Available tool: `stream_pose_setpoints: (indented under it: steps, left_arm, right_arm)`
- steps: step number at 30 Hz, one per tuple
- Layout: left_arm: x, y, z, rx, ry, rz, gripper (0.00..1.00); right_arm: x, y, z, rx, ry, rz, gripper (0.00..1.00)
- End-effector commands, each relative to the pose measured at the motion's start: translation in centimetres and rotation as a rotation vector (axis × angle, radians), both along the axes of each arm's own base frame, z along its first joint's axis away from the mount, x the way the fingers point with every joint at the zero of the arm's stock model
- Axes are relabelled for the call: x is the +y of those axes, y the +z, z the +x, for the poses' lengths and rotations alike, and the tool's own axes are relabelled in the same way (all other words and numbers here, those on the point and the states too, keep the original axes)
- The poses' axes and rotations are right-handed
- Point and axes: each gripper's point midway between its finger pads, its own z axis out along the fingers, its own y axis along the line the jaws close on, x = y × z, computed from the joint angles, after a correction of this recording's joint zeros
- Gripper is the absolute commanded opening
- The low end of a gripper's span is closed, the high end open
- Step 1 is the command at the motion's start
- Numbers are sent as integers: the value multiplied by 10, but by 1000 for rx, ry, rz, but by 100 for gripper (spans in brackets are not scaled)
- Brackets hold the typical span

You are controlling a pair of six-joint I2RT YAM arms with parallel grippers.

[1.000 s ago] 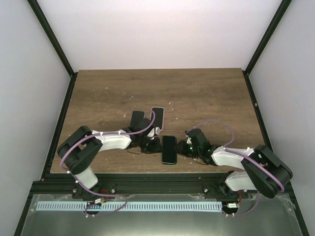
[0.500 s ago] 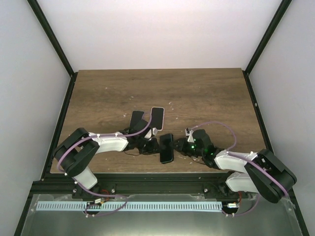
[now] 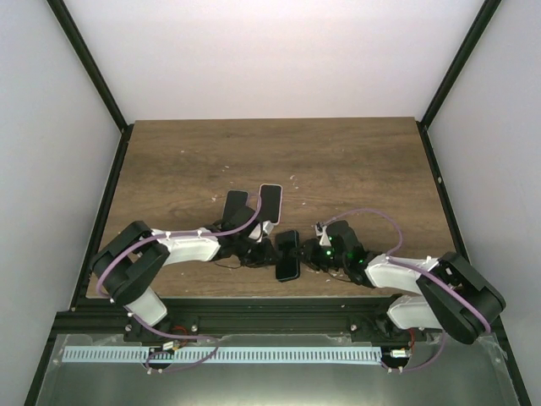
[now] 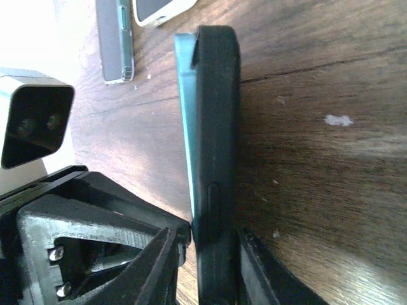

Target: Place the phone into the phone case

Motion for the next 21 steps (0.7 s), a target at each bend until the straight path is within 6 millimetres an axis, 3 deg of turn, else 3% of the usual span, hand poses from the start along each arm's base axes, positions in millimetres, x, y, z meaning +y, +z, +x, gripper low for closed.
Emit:
stream_pose_setpoints:
  steps: [1, 4, 8, 13, 16, 21]
  left_arm:
    - [-5, 4, -5, -4, -29, -28, 16]
    - [-4, 9, -4, -5, -17, -36, 18]
    - [7, 48, 10, -86, 43, -98, 25]
    - [34, 100, 27, -170, 120, -156, 39]
    - [55, 143, 33, -269, 176, -193, 48]
    - [79, 198, 26, -359, 205, -291, 66]
  right_arm:
    - [5, 3, -2, -21, 37, -9, 23]
    - [6, 5, 1, -62, 55, -21, 15]
    - [13, 25, -2, -117, 106, 37, 10]
    - [29, 72, -15, -189, 196, 207, 6]
    - [32, 100, -19, -253, 216, 280, 6]
    - [35, 158, -29, -391, 264, 419, 6]
